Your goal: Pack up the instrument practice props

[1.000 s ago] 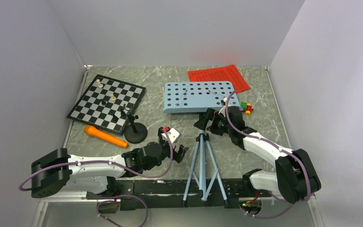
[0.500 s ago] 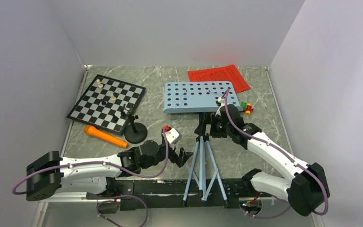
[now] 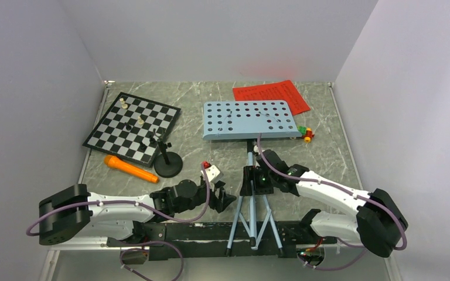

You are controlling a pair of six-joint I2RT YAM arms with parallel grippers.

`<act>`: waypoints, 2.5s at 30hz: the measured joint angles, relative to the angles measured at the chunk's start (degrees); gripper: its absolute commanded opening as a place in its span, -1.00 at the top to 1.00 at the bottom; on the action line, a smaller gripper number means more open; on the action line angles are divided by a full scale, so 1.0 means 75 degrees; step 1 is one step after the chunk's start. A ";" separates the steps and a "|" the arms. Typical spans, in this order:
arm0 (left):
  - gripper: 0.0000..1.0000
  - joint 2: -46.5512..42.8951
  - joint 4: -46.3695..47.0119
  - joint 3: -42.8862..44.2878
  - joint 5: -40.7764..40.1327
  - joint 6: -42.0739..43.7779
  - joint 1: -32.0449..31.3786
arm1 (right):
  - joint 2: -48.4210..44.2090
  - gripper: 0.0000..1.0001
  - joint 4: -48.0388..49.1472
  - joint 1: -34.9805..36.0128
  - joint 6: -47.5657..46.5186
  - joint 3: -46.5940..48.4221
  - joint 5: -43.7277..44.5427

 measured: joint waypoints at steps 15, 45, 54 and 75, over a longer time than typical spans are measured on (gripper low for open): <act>-0.40 0.0458 0.0469 -0.0204 0.0000 -0.0221 0.0000 | 0.1093 1.00 0.2113 0.0058 0.0825 -0.0676 -0.0143; -0.13 0.2104 0.0326 -0.0052 -0.0364 -0.0315 0.0423 | -0.0122 -0.03 0.1177 0.0262 0.0615 -0.0079 0.0574; -0.37 0.2299 0.0988 -0.0050 0.0262 -0.0344 0.0723 | -0.0239 0.42 0.1679 0.0396 0.0717 -0.0452 0.0230; 0.00 0.3477 0.1664 0.0227 0.1183 -0.0653 0.1174 | 0.1271 1.00 0.3634 0.0627 0.1687 -0.0673 -0.0175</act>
